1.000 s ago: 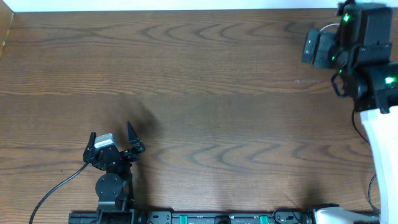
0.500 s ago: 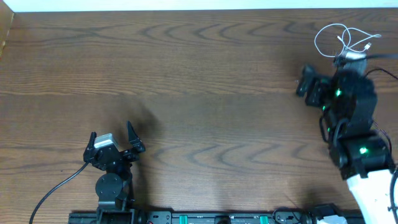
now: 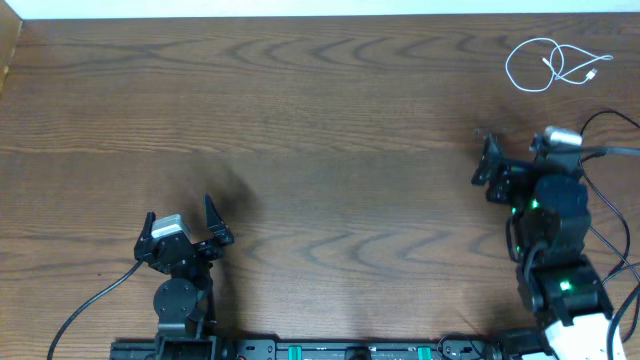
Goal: Untangle cables
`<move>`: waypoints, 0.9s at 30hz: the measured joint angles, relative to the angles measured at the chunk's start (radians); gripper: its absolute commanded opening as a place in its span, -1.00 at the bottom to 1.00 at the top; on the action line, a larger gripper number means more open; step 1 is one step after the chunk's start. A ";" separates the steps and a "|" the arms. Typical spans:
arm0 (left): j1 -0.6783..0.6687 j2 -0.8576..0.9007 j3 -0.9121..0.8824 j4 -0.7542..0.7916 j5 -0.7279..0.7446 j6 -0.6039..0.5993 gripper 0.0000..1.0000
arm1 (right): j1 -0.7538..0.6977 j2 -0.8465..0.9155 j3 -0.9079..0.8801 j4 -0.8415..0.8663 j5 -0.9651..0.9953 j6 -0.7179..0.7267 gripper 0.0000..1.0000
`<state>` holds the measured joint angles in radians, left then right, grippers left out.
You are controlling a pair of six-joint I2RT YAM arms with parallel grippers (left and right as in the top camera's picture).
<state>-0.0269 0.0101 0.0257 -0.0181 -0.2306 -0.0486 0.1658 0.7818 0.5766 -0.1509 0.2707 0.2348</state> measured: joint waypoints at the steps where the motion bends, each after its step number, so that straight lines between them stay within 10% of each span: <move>1: 0.000 0.000 0.000 0.000 0.000 0.000 0.96 | 0.000 -0.019 -0.027 0.017 0.000 0.000 0.99; 27: 0.000 0.000 0.000 0.000 0.000 0.000 0.96 | -0.048 -0.386 -0.464 0.267 -0.051 0.000 0.99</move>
<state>-0.0273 0.0101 0.0257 -0.0181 -0.2306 -0.0486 0.1181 0.3958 0.1127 0.1165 0.2199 0.2352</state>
